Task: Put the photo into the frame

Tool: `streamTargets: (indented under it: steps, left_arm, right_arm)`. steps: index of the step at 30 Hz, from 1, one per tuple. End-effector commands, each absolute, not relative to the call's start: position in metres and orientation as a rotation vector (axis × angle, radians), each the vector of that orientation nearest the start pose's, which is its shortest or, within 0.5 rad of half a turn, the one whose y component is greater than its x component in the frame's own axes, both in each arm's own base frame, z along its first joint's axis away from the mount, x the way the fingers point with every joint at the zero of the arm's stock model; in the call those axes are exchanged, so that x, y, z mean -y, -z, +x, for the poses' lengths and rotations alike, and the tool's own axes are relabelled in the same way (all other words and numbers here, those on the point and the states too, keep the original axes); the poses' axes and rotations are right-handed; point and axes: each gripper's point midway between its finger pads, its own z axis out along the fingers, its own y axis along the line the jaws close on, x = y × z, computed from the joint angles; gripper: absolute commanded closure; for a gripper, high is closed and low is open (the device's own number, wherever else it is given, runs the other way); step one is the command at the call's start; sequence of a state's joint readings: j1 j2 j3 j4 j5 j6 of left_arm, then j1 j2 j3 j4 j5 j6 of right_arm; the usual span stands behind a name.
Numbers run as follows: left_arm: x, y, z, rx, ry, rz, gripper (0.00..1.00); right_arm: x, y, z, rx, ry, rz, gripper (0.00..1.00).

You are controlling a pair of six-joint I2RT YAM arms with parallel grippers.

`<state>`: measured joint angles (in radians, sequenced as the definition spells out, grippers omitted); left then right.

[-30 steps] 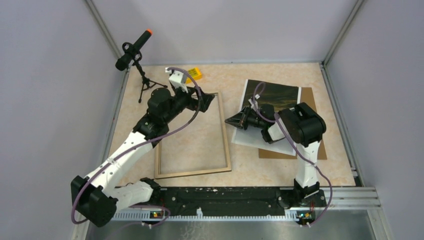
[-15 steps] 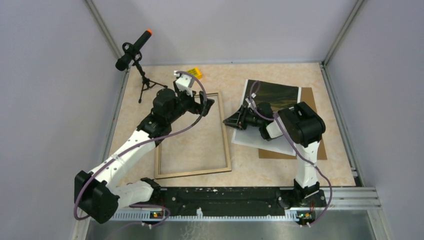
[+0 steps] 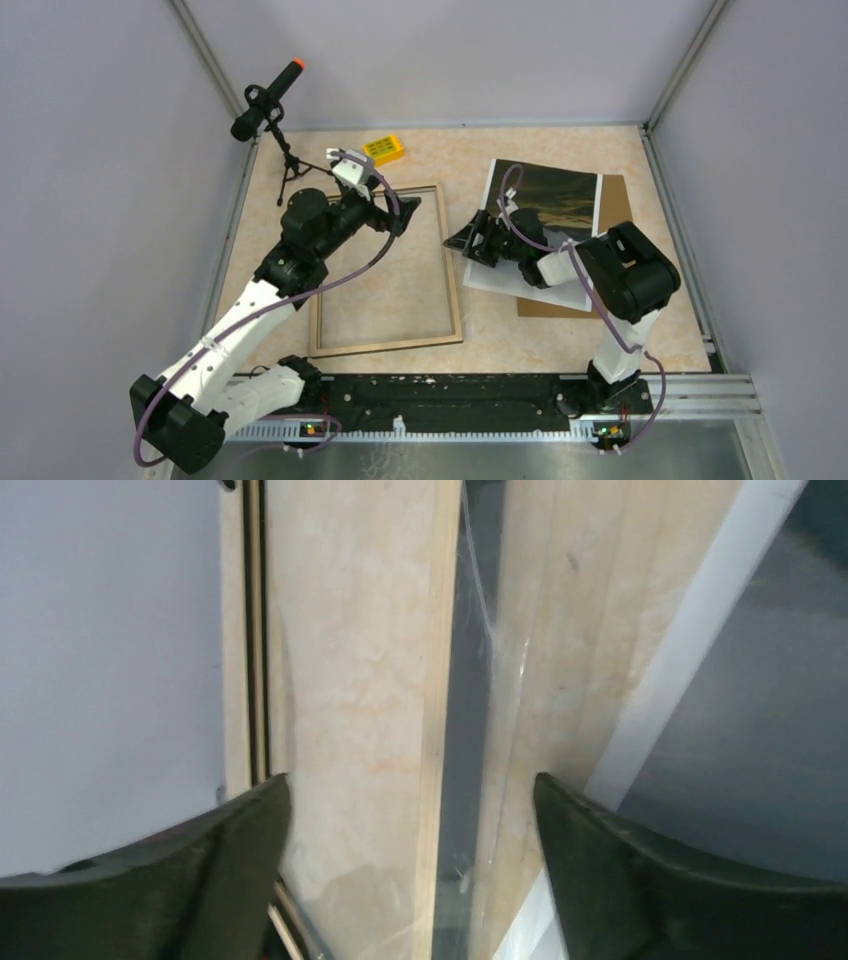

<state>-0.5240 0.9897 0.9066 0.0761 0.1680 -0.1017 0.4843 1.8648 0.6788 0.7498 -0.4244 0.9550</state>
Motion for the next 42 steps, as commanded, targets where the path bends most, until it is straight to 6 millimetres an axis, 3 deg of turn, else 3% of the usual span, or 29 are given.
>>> streamTargets:
  steps: [1, 5, 8, 14, 19, 21, 23, 27, 31, 42]
  left_arm:
    - [0.216, -0.345, 0.295, -1.469, 0.649, 0.48, 0.02]
    - [0.212, -0.351, 0.292, -1.448, 0.643, 0.473, 0.02]
    - [0.212, -0.353, 0.291, -1.441, 0.643, 0.471, 0.01]
    - [0.211, -0.356, 0.289, -1.431, 0.645, 0.474, 0.02]
    - [0.207, -0.359, 0.287, -1.422, 0.633, 0.459, 0.01]
    - [0.206, -0.361, 0.286, -1.413, 0.635, 0.454, 0.02]
    - [0.204, -0.36, 0.286, -1.41, 0.63, 0.443, 0.02]
    - [0.202, -0.359, 0.288, -1.413, 0.613, 0.434, 0.02]
    - [0.203, -0.359, 0.287, -1.413, 0.621, 0.436, 0.02]
    - [0.201, -0.349, 0.296, -1.452, 0.59, 0.421, 0.01]
  right_arm:
    - [-0.266, -0.034, 0.336, -2.299, -1.0, 0.213, 0.02]
    - [-0.257, -0.039, 0.334, -2.36, -0.808, 0.09, 0.01]
    - [-0.248, -0.057, 0.33, -2.338, -0.626, 0.008, 0.01]
    - [-0.207, -0.111, 0.323, -2.23, -0.33, 0.022, 0.01]
    - [-0.149, -0.156, 0.309, -2.09, -0.154, 0.167, 0.01]
    - [-0.133, -0.179, 0.298, -2.015, -0.188, 0.252, 0.01]
    - [-0.136, -0.203, 0.287, -1.924, -0.353, 0.259, 0.01]
    - [-0.148, -0.222, 0.269, -1.818, -0.612, 0.302, 0.01]
    - [-0.166, -0.21, 0.268, -1.909, -0.651, 0.232, 0.01]
    - [-0.233, -0.141, 0.267, -1.97, -0.996, 0.125, 0.02]
